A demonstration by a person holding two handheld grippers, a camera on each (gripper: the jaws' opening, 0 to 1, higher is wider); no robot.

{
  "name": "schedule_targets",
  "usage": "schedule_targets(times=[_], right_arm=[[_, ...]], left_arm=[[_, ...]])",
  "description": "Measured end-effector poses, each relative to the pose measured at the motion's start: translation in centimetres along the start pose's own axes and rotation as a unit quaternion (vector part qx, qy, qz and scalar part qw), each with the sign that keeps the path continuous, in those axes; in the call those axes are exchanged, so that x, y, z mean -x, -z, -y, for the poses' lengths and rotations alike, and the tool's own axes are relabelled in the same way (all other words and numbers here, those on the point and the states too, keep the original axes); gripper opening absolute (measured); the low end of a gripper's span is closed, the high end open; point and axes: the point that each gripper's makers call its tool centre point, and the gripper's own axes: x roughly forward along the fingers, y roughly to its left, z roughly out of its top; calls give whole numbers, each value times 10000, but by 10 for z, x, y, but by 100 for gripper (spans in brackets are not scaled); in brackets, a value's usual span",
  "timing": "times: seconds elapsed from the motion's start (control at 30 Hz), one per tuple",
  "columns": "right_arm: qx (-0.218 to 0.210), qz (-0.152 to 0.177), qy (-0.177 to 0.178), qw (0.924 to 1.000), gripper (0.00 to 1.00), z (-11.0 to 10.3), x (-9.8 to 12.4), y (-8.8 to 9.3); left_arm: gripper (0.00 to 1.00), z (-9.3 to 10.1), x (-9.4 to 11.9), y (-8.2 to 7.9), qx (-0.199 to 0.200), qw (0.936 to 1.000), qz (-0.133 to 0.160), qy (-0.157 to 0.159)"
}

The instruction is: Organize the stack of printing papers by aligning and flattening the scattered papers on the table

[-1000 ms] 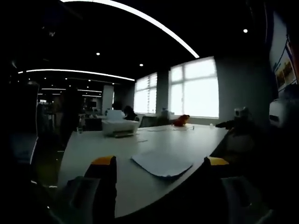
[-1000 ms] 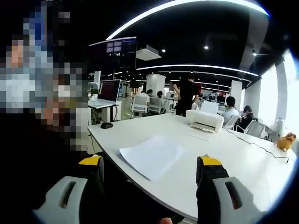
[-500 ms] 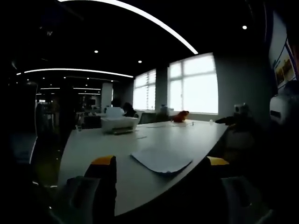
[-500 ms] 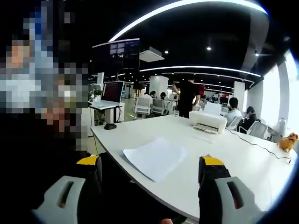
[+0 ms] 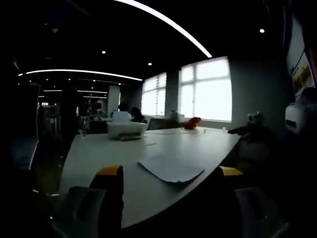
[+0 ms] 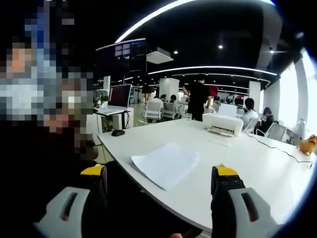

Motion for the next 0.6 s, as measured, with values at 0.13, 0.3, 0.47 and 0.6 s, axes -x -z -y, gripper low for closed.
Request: schedule_targets(times=[0.13, 0.3, 0.47, 0.6], right_arm=[[-19, -30, 3, 10000, 81, 1, 0, 2], [-20, -30, -9, 10000, 81, 1, 2, 4], [-53, -76, -6, 10000, 81, 2, -1, 6], [-41, -49, -42, 10000, 81, -1, 0, 5]], left_arm=[[80, -1, 0, 2, 52, 10000, 1, -8], [80, 1, 1, 3, 24, 10000, -18, 7], [79, -1, 3, 3, 43, 10000, 1, -22], [79, -1, 3, 4, 23, 10000, -14, -10]])
